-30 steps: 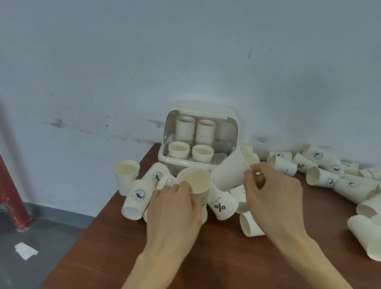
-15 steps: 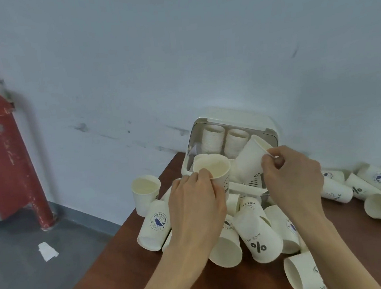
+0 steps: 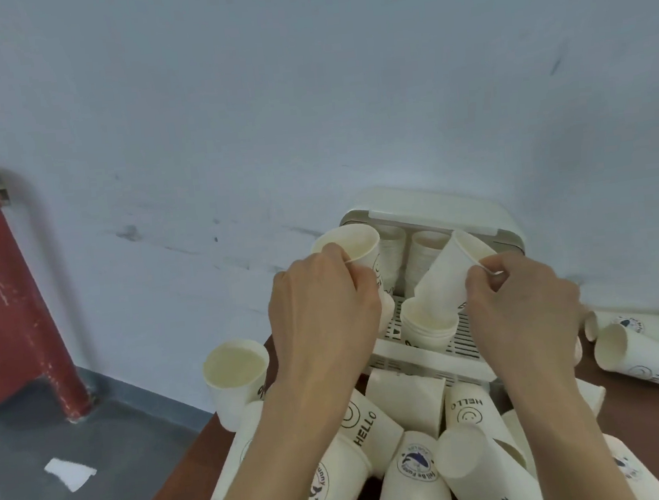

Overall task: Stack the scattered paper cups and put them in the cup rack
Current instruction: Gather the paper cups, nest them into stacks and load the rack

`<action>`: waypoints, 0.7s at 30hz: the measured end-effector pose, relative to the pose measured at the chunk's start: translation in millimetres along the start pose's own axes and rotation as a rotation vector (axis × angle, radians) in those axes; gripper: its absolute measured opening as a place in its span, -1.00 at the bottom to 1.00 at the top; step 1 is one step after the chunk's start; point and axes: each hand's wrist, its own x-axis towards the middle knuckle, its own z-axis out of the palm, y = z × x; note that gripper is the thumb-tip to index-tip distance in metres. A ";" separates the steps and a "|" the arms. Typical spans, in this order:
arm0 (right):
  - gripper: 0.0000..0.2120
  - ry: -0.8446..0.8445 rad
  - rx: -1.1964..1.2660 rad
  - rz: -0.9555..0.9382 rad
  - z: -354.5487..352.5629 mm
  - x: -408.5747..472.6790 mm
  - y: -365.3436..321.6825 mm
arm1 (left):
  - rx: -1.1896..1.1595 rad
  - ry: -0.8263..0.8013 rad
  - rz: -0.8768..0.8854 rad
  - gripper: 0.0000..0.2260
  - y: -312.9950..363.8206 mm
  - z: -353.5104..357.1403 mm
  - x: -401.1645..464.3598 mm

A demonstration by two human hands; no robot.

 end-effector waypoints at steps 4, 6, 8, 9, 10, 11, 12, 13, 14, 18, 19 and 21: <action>-0.81 -0.048 -0.026 -0.028 16.9 -0.7 6.6 | -0.035 -0.013 -0.039 -0.80 -6.0 8.4 12.6; -0.82 -0.064 -0.037 -0.049 21.5 0.1 6.1 | -0.062 -0.014 -0.062 -0.80 -9.6 12.0 18.1; -0.81 -0.084 -0.057 -0.045 23.7 1.1 7.9 | -0.075 -0.021 -0.074 -0.80 -11.5 15.7 22.7; -0.81 -0.098 -0.077 -0.047 24.7 1.5 9.8 | -0.078 -0.027 -0.071 -0.80 -11.9 17.3 24.6; -0.81 -0.116 -0.100 -0.052 25.5 1.2 11.7 | -0.078 -0.037 -0.063 -0.80 -12.0 18.4 26.1; -0.81 -0.132 -0.120 -0.059 26.0 1.2 13.6 | -0.075 -0.050 -0.054 -0.80 -11.9 19.7 27.4; -0.81 -0.147 -0.134 -0.064 26.1 1.0 15.1 | -0.071 -0.063 -0.043 -0.79 -12.0 21.0 28.4; -0.81 -0.158 -0.144 -0.068 26.3 1.0 16.4 | -0.066 -0.075 -0.030 -0.79 -12.3 22.5 29.2; -0.81 -0.166 -0.151 -0.072 26.3 1.1 17.6 | -0.059 -0.084 -0.016 -0.79 -12.4 23.8 29.6; -0.80 -0.201 -0.166 -0.080 27.2 0.7 21.5 | -0.023 -0.104 0.028 -0.79 -12.2 27.0 27.7; -0.79 -0.214 -0.167 -0.080 27.7 0.6 22.2 | -0.020 -0.106 0.033 -0.79 -12.4 27.7 27.7; -0.77 -0.243 -0.167 -0.082 29.1 0.5 23.7 | -0.019 -0.113 0.037 -0.79 -12.9 30.2 28.3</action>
